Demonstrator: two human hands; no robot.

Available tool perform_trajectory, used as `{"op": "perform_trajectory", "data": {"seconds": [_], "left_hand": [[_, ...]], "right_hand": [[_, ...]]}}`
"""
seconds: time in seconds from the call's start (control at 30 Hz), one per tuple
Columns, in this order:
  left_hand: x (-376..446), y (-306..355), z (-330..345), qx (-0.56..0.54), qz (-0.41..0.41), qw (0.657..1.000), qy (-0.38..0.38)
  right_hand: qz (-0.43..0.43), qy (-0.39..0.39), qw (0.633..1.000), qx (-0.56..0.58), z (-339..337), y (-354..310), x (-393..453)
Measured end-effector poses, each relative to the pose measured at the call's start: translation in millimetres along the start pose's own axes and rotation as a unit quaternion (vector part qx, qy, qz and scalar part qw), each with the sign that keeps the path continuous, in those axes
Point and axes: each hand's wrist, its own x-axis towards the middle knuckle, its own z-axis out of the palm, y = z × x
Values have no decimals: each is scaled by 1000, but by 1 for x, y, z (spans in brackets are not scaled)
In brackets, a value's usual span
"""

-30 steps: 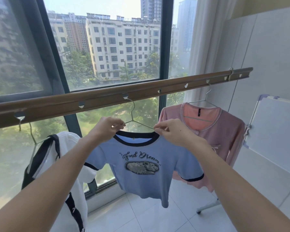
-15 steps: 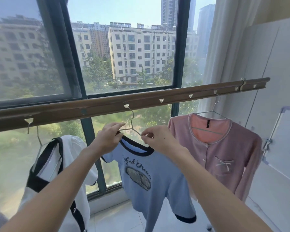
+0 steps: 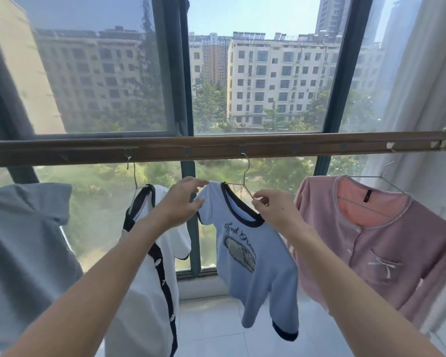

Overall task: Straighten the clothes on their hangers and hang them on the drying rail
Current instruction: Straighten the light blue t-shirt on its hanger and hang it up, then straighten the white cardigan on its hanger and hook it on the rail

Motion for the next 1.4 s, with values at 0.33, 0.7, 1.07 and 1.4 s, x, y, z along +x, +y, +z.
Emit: {"op": "perform_trajectory", "data": {"seconds": [0.33, 0.7, 1.07, 1.4], "left_hand": [[-83, -46, -105, -35, 5, 996, 84], [-148, -113, -126, -52, -141, 988, 21], [-140, -124, -79, -1, -247, 966, -72], [-123, -187, -143, 89, -252, 963, -38]], "right_hand": [[-57, 56, 996, -37, 52, -102, -39], [-12, -42, 999, 24, 143, -173, -69], [17, -67, 996, 51, 162, -162, -40], [-27, -169, 983, 61, 190, -138, 37]]}}
